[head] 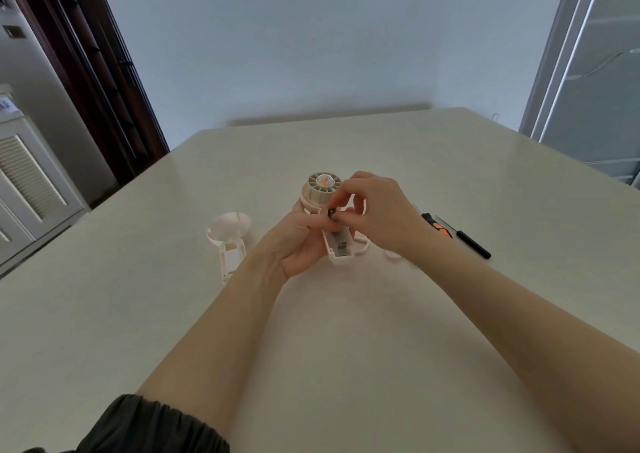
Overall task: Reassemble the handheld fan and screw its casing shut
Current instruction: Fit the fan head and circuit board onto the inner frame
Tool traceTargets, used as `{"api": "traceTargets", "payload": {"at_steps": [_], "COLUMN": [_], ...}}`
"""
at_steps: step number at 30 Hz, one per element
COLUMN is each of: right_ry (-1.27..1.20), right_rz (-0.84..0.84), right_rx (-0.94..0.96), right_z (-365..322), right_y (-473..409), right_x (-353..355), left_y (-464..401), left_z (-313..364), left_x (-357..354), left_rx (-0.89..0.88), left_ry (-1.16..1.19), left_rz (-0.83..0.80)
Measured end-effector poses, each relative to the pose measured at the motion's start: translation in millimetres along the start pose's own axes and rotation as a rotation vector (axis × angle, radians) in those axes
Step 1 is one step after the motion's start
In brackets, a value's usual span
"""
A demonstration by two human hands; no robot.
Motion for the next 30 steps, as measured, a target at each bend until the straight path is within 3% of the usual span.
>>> {"api": "traceTargets", "payload": {"at_steps": [3, 30], "right_ry": [-0.018, 0.127], "right_rz": [0.019, 0.069], "right_rx": [-0.007, 0.015], "right_z": [0.4, 2.4], "right_y": [-0.5, -2.6], "right_x": [0.6, -3.4], "left_y": [1.8, -1.2], "left_z": [1.8, -2.6], "left_x": [0.0, 1.3], "left_rx": [0.019, 0.021], "left_ry": [-0.033, 0.077], "left_rz": [-0.049, 0.061]}}
Point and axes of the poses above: each hand's wrist, its own y-axis away from the middle knuckle, its own x-axis out of the back of the hand, z = x × y, the point moved 1 cm from there along -y, towards the middle knuckle, and after that the axes turned 13 degrees about -x, right-handed, at the moved point
